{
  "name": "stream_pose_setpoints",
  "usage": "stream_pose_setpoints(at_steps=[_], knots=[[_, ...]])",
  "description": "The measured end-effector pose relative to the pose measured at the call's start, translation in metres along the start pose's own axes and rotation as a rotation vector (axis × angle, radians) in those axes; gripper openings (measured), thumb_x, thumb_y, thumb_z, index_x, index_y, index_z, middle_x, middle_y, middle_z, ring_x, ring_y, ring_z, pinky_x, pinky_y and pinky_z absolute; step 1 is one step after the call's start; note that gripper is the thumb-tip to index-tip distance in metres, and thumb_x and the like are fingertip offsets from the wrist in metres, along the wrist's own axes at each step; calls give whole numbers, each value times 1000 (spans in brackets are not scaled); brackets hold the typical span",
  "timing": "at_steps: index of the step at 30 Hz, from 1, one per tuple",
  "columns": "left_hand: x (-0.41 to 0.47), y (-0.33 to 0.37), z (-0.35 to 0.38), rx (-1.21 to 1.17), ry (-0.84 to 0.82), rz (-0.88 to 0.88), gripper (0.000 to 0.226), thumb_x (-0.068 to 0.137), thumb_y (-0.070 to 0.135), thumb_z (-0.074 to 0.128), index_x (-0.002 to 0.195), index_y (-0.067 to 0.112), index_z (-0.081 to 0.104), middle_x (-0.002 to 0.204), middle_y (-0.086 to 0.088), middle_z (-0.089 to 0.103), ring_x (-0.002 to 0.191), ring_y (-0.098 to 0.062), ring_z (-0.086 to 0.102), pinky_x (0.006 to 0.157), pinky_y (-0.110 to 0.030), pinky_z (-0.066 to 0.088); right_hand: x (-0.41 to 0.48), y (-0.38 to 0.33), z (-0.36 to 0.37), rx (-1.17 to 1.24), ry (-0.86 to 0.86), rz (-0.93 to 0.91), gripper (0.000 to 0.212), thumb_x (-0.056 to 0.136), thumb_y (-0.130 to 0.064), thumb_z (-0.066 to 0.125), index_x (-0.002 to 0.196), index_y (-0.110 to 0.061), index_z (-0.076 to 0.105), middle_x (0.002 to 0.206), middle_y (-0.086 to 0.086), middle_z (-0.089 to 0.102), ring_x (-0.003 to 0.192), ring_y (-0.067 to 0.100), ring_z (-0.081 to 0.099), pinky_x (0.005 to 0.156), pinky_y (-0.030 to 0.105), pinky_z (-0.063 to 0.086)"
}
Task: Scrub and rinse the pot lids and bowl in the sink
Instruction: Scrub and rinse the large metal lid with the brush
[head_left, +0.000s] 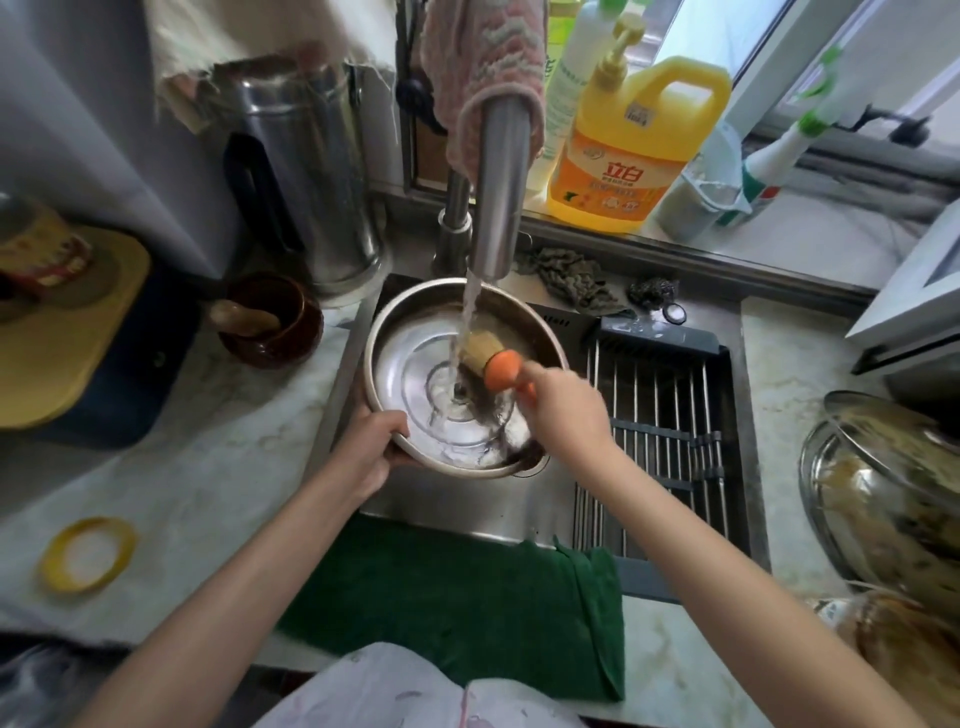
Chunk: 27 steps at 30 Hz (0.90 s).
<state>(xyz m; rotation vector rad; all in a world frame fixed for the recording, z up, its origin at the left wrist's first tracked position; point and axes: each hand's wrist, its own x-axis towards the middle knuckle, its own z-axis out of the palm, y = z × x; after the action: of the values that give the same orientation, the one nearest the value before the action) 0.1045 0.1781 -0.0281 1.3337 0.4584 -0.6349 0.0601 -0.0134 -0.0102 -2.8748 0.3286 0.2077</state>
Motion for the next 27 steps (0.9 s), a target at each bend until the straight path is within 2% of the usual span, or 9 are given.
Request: stream_pose_setpoints(at_steps=[4, 7, 9, 13, 15, 17, 20, 24, 27], knots=[[0, -3, 3, -72, 16, -62, 55, 78, -20, 30, 128, -3, 46, 75, -8, 56, 59, -18, 56, 34, -23, 46, -17, -3, -10, -17, -185, -176, 19, 88, -34, 59, 107, -34, 64, 101, -1, 68, 93, 24, 64, 69, 29, 42], [-1, -4, -2, -33, 9, -65, 54, 79, -20, 31, 126, 1, 46, 84, -9, 58, 68, -20, 55, 35, -22, 46, 1, 21, -16, -135, -22, -43, 20, 90, -34, 56, 108, -28, 62, 102, 2, 67, 94, 29, 64, 72, 33, 45], [-3, -4, 2, 1, -15, -61, 55, 78, -20, 32, 126, 5, 45, 90, -11, 58, 71, -20, 56, 35, -21, 45, 3, 21, -10, -62, 44, 3, 23, 90, -35, 57, 110, -25, 61, 100, 5, 66, 92, 32, 63, 71, 36, 45], [-2, -6, 2, -5, -10, -108, 51, 77, -19, 32, 125, -5, 44, 75, -11, 52, 63, -21, 52, 35, -21, 44, -12, -8, -6, 132, -137, -249, 19, 86, -31, 64, 104, -28, 67, 94, 1, 70, 86, 25, 65, 69, 33, 49], [0, -7, -6, -24, -1, -141, 48, 77, -19, 32, 121, -6, 46, 78, -13, 55, 66, -23, 55, 37, -23, 47, -11, -3, -13, 85, -240, -400, 20, 85, -31, 66, 105, -31, 67, 94, -5, 69, 83, 19, 64, 69, 32, 50], [1, -8, -9, -14, -16, -164, 46, 77, -18, 32, 119, -8, 47, 78, -13, 56, 66, -23, 57, 38, -24, 49, -4, 5, -19, -49, -157, -551, 22, 84, -27, 68, 105, -30, 67, 90, -7, 65, 67, 16, 62, 55, 28, 47], [-8, -5, -5, 79, -67, -193, 30, 78, -18, 33, 96, -1, 51, 64, -9, 53, 47, -15, 58, 36, -23, 46, 15, 13, -15, -319, 127, -697, 30, 72, -11, 77, 99, -21, 69, 77, 0, 59, 39, 15, 46, 37, 22, 23], [-14, 2, -7, 130, -97, -171, 33, 73, -15, 40, 101, 0, 49, 64, -8, 58, 45, -14, 60, 34, -27, 48, 42, 32, -20, -517, 232, -473, 31, 64, -19, 84, 91, -24, 70, 73, 0, 59, 41, 21, 55, 39, 20, 18], [-4, 11, -9, 109, -13, -92, 56, 77, -18, 32, 114, 22, 44, 88, -4, 55, 69, -24, 57, 35, -34, 51, 37, 31, -27, -456, -8, -252, 21, 77, -19, 71, 97, -22, 67, 82, 1, 63, 66, 26, 66, 49, 26, 34]])
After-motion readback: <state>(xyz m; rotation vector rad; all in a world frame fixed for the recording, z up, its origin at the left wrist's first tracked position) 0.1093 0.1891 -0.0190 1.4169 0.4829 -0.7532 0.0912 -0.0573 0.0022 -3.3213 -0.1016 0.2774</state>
